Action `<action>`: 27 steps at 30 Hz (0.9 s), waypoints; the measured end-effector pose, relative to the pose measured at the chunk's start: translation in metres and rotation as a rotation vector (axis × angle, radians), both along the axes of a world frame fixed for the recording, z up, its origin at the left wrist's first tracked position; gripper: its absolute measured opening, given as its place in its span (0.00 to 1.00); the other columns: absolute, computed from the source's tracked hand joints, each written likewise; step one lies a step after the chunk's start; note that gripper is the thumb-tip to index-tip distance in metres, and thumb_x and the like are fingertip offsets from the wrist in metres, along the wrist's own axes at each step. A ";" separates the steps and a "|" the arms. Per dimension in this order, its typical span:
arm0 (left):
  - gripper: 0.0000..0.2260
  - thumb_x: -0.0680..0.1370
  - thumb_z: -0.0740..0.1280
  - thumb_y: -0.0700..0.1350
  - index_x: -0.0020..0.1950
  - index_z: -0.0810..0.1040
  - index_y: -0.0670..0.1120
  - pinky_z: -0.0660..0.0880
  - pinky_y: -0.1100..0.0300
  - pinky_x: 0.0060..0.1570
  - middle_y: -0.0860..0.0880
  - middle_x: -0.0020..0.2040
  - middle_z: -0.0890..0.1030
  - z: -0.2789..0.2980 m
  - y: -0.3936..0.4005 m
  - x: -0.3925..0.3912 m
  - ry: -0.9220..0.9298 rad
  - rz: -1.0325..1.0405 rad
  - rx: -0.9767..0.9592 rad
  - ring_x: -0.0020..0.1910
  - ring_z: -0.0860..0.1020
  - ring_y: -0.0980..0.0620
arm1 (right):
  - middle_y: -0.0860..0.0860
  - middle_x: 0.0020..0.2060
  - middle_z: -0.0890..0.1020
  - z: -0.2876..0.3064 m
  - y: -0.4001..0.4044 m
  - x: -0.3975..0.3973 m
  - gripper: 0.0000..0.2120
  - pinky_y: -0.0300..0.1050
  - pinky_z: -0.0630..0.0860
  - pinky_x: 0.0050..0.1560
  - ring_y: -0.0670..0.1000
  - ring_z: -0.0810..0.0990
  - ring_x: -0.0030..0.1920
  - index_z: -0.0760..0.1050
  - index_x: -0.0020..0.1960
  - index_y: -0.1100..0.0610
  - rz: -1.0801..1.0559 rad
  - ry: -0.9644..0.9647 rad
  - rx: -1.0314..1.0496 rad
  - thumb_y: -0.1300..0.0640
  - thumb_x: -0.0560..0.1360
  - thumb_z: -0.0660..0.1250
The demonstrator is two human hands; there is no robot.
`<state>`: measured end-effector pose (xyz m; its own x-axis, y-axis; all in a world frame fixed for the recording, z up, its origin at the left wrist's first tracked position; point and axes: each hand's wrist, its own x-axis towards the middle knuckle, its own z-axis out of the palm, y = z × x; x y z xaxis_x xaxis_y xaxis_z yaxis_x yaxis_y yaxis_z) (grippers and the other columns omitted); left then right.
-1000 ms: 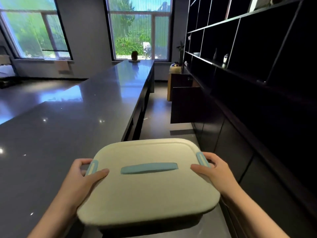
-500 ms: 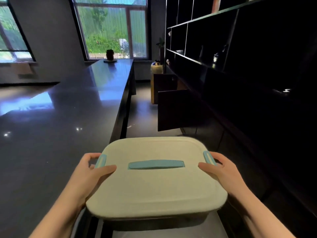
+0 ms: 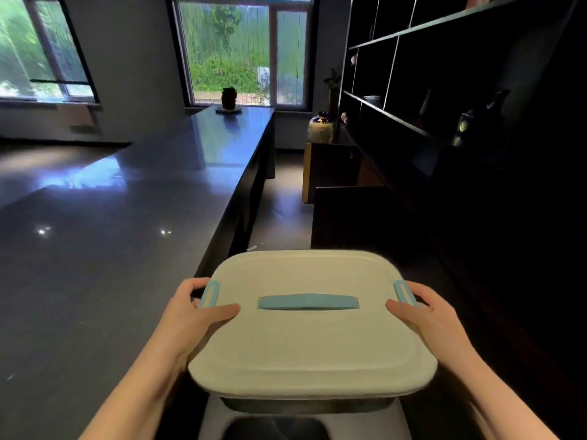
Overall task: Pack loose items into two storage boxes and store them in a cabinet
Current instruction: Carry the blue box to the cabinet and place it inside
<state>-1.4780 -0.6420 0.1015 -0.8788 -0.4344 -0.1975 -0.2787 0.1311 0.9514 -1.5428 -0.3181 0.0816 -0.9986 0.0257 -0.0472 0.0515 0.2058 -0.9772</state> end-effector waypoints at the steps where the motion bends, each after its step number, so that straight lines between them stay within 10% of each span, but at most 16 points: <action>1: 0.26 0.67 0.77 0.42 0.61 0.69 0.51 0.75 0.55 0.33 0.46 0.49 0.77 -0.002 -0.006 -0.017 -0.005 0.018 -0.004 0.41 0.81 0.45 | 0.47 0.43 0.84 -0.001 -0.006 -0.021 0.19 0.33 0.75 0.31 0.43 0.84 0.36 0.74 0.61 0.52 0.016 0.002 0.000 0.59 0.71 0.73; 7: 0.24 0.68 0.76 0.40 0.59 0.70 0.49 0.75 0.56 0.31 0.45 0.48 0.76 -0.016 -0.050 -0.137 -0.006 0.050 -0.018 0.40 0.81 0.43 | 0.50 0.43 0.86 -0.019 -0.054 -0.146 0.19 0.46 0.81 0.42 0.49 0.86 0.40 0.75 0.61 0.52 0.057 -0.015 0.027 0.58 0.71 0.73; 22: 0.28 0.56 0.79 0.44 0.53 0.72 0.53 0.78 0.42 0.50 0.46 0.51 0.77 -0.029 -0.120 -0.462 -0.043 -0.076 0.010 0.48 0.80 0.43 | 0.49 0.40 0.86 -0.032 -0.112 -0.420 0.17 0.33 0.76 0.31 0.51 0.86 0.39 0.76 0.59 0.51 -0.047 -0.072 -0.109 0.62 0.72 0.72; 27: 0.25 0.65 0.77 0.36 0.58 0.71 0.46 0.75 0.53 0.39 0.45 0.47 0.76 -0.057 -0.110 -0.562 -0.090 -0.058 0.031 0.44 0.79 0.45 | 0.48 0.37 0.86 -0.053 -0.107 -0.529 0.16 0.33 0.75 0.29 0.48 0.85 0.35 0.77 0.55 0.52 -0.043 -0.080 -0.121 0.66 0.70 0.72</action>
